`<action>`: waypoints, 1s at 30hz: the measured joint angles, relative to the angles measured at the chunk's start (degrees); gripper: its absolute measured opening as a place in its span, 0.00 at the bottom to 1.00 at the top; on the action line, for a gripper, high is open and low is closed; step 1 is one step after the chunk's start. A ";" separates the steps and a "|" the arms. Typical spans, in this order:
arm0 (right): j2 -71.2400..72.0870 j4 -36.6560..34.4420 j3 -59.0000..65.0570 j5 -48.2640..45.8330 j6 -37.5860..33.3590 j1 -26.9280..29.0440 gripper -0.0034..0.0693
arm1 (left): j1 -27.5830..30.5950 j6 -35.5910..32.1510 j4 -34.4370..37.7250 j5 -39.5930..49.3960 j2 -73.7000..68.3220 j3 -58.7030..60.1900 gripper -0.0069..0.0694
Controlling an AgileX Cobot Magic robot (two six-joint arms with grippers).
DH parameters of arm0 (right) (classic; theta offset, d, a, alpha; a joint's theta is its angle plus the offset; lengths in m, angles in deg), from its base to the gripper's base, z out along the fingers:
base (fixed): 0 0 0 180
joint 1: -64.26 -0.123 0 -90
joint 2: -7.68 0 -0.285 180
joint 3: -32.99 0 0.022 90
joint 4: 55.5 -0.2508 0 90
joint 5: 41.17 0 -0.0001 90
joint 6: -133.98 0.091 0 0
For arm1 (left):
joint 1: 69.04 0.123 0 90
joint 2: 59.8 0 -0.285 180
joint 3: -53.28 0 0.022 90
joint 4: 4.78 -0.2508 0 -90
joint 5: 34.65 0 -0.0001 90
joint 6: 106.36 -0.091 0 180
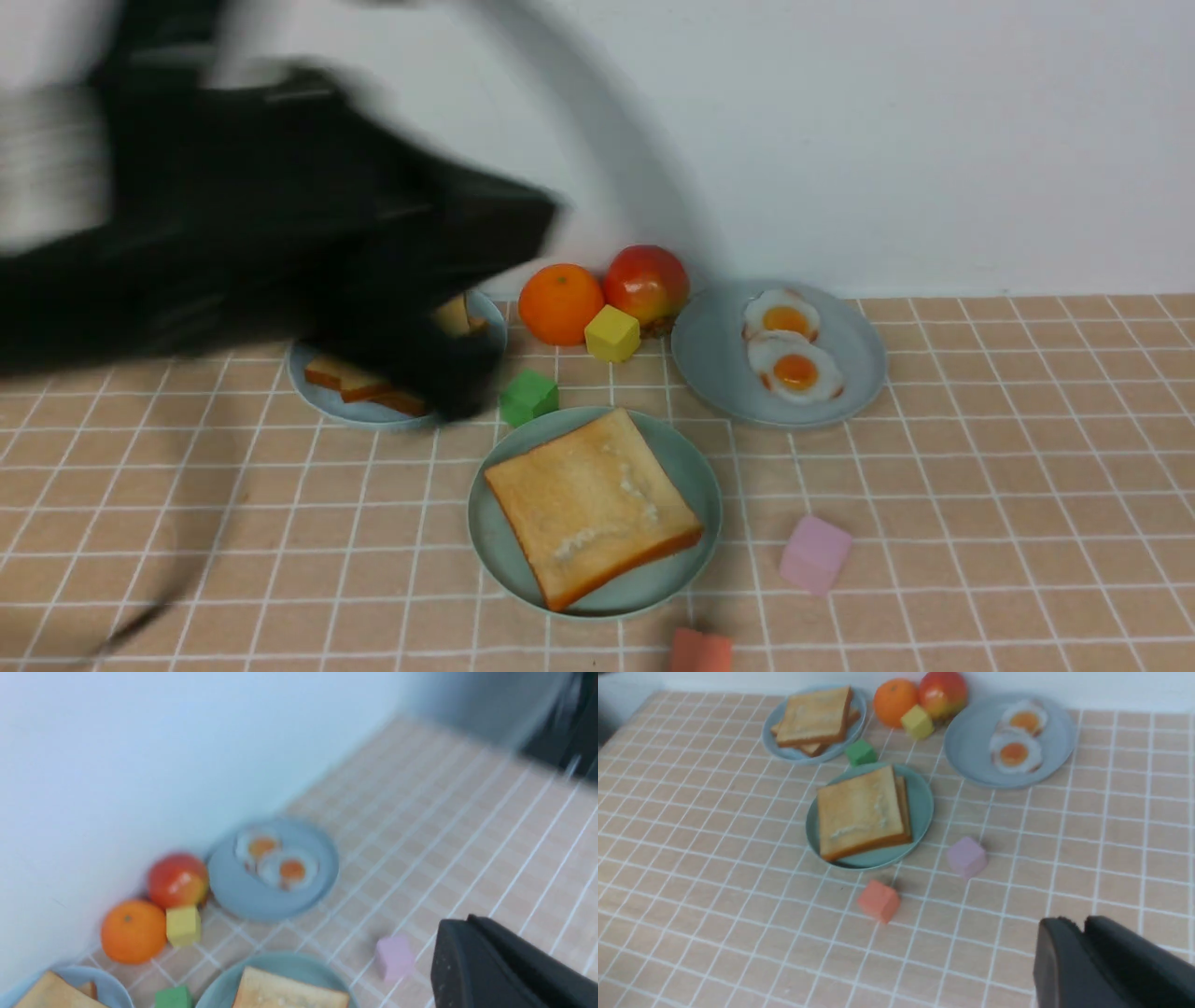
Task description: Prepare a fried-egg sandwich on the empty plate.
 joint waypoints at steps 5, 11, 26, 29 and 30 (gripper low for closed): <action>8.64 3.19 4.86 -0.35 3.42 0.00 0.08 | 0.00 1.33 7.16 -12.16 19.85 22.09 0.07; 17.05 5.35 12.18 0.94 7.93 0.00 0.03 | 0.00 1.69 11.14 -24.94 30.65 38.22 0.07; 18.86 7.47 40.90 47.29 10.43 0.00 0.04 | 0.00 1.87 11.67 -26.38 31.88 42.62 0.07; 18.86 7.85 47.30 54.53 10.43 0.00 0.05 | 0.00 1.87 11.67 -26.38 31.88 42.62 0.07; 18.81 7.85 49.21 55.24 10.43 0.00 0.05 | 0.00 1.87 11.67 -26.38 31.88 42.62 0.07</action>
